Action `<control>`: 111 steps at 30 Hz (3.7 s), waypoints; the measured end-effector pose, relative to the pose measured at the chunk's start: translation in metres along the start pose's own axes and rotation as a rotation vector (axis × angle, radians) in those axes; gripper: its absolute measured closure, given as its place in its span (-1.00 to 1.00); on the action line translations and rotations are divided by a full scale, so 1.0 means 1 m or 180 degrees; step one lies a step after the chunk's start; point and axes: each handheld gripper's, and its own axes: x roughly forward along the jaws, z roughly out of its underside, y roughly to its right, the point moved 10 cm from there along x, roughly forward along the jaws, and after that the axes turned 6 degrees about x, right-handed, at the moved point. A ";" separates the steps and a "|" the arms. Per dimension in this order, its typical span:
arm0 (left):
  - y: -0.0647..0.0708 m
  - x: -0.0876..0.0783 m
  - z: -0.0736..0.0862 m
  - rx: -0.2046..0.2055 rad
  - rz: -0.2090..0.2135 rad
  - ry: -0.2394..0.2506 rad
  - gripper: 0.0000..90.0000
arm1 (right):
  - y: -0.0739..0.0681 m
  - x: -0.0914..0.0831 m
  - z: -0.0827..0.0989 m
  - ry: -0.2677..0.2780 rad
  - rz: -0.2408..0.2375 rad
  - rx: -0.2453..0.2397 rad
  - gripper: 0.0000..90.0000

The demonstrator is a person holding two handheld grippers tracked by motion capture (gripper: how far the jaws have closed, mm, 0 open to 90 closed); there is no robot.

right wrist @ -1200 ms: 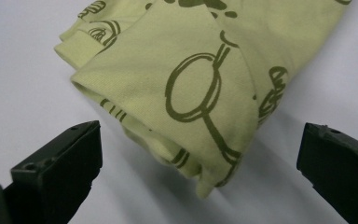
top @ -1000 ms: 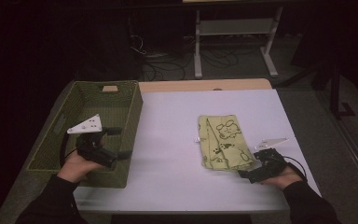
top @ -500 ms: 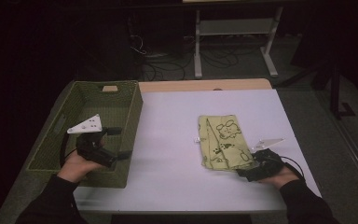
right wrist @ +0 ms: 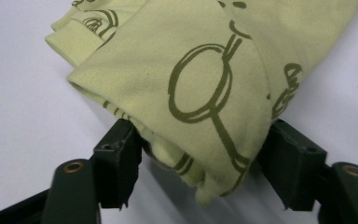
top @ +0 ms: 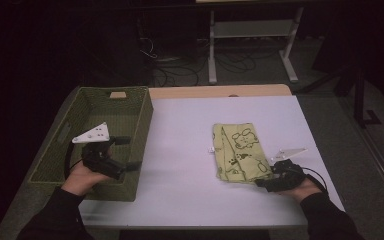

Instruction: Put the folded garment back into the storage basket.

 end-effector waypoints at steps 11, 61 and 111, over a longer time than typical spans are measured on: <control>0.000 0.000 0.000 -0.0004 -0.0001 -0.0001 -1.00 | -0.002 -0.001 0.000 -0.0055 -0.0039 0.0000 0.27; 0.011 0.031 -0.035 -0.0102 0.0269 0.0053 -1.00 | -0.003 -0.001 -0.001 -0.0181 -0.0060 0.0002 0.51; 0.049 0.105 -0.066 0.0030 0.0542 0.0134 -1.00 | -0.003 0.000 -0.001 -0.0222 -0.0061 -0.0092 0.51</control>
